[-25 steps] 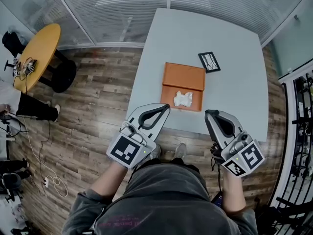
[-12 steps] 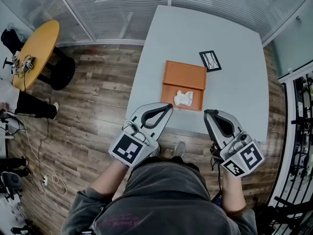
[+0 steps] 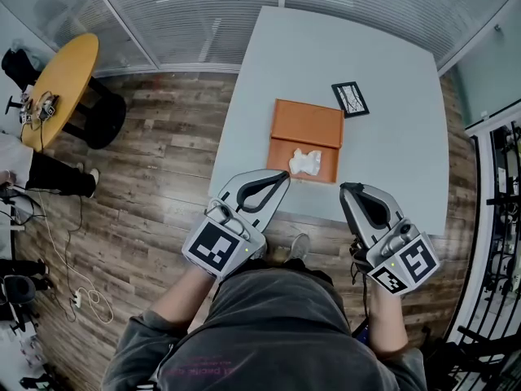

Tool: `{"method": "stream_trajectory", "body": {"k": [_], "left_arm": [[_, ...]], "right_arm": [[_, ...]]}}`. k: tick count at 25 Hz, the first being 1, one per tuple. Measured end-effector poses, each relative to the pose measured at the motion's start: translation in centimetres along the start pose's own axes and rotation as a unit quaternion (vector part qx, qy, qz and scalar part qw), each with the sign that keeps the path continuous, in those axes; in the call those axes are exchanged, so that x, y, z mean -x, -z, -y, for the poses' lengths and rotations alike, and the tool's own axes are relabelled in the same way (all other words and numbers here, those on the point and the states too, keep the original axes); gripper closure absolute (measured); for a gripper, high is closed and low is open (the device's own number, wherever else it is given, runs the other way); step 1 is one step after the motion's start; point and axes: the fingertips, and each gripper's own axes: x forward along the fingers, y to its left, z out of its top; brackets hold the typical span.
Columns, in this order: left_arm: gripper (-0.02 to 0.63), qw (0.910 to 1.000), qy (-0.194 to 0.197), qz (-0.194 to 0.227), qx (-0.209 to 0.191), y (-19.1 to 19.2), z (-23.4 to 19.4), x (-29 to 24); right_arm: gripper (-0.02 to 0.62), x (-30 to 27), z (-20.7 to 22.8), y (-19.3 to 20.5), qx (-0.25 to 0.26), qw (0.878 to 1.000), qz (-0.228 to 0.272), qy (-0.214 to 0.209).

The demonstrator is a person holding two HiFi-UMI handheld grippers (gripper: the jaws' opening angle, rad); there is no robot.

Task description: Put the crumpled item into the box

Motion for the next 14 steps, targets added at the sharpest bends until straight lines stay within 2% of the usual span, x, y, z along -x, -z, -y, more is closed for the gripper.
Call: {"method": "stream_trajectory", "body": {"k": [14], "left_arm": [[0.594, 1.0, 0.0, -0.007, -0.004, -0.04, 0.33, -0.8]], "right_arm": [[0.592, 0.5, 0.6, 0.14, -0.006, 1.0, 0.0, -0.002]]}}
